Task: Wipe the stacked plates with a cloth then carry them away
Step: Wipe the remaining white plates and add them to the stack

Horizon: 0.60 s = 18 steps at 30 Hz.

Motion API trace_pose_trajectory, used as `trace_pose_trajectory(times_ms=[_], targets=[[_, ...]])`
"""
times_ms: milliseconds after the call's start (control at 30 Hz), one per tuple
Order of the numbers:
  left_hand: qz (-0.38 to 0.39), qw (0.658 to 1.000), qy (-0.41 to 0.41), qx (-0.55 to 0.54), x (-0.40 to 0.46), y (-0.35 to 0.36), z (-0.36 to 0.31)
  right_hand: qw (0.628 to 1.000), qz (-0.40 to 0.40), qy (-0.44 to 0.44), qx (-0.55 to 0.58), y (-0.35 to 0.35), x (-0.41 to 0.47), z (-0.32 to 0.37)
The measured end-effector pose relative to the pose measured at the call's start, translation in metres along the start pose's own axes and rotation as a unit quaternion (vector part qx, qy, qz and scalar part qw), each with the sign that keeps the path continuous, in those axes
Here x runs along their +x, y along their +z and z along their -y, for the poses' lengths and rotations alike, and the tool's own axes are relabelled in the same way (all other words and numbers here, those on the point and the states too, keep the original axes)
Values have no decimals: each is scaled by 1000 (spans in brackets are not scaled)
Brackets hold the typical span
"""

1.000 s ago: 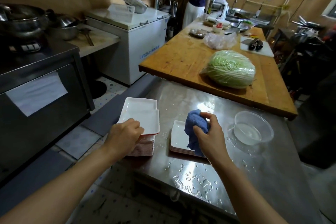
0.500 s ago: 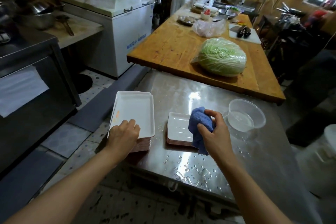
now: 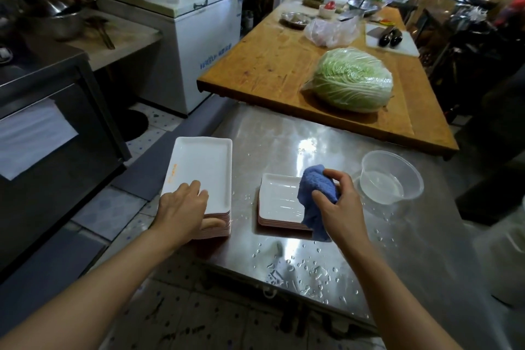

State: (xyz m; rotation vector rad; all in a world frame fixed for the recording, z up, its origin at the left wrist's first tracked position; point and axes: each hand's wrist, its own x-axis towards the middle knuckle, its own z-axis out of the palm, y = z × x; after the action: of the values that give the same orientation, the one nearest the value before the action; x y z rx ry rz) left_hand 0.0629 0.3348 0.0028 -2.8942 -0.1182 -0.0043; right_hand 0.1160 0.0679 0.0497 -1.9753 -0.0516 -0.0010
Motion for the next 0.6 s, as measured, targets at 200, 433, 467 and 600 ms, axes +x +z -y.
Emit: trace_pose_trajectory(times_ms=[200, 433, 467, 600], targets=[[-153, 971, 57, -174, 20, -32, -63, 1000, -9, 7, 14, -21, 24, -18], [95, 922, -166, -335, 76, 10, -126, 999, -26, 40, 14, -61, 46, -47], [111, 920, -186, -327, 81, 19, -126, 999, -27, 44, 14, -66, 49, -52], [120, 918, -182, -332, 88, 42, -128, 998, -32, 59, 19, -82, 57, -70]])
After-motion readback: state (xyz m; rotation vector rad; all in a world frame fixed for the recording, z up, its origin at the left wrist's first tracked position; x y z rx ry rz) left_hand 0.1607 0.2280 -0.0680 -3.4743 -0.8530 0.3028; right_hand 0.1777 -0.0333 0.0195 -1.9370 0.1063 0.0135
